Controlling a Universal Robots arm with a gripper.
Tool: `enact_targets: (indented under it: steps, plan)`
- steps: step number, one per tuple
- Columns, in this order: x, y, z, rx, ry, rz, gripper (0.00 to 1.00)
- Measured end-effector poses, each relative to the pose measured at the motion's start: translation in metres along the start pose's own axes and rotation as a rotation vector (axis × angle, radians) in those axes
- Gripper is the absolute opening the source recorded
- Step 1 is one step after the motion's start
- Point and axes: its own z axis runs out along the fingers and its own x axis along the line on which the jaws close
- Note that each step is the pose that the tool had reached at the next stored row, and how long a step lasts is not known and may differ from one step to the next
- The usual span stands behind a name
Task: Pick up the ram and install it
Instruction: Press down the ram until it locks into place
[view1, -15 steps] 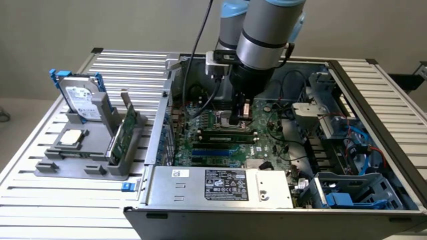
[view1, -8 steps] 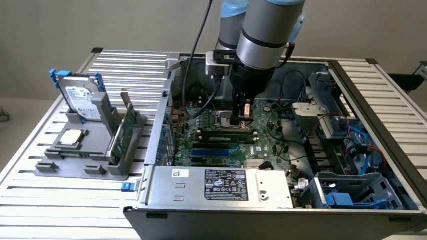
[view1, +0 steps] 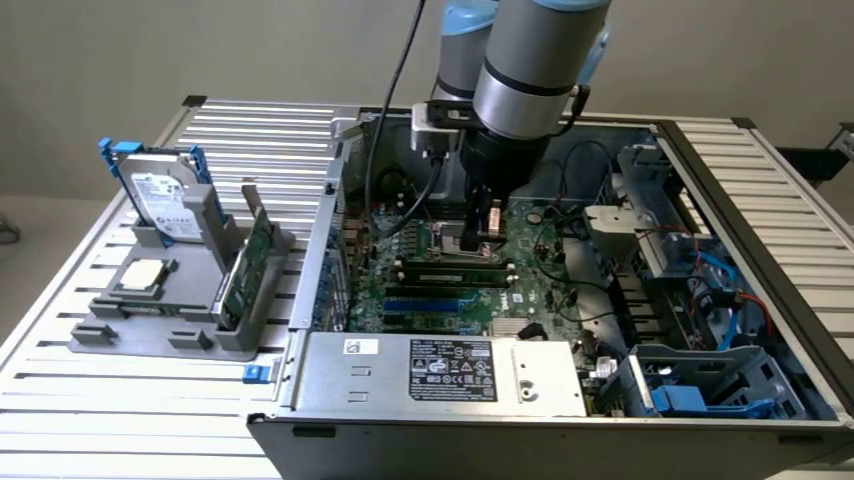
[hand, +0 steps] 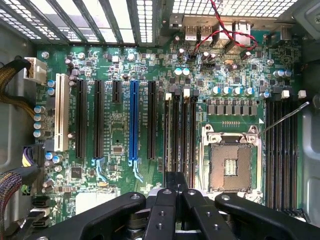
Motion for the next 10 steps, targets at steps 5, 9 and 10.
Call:
enact_targets:
  steps: [5,9,10]
  plan:
    - [0.0,0.0,0.0,0.0,0.0,0.0,0.11]
    - [0.0,0.0003,0.0001,0.0001,-0.0003,0.003,0.11]
    - [0.0,0.0004,0.0002,0.0006,-0.0015,0.014,0.11]
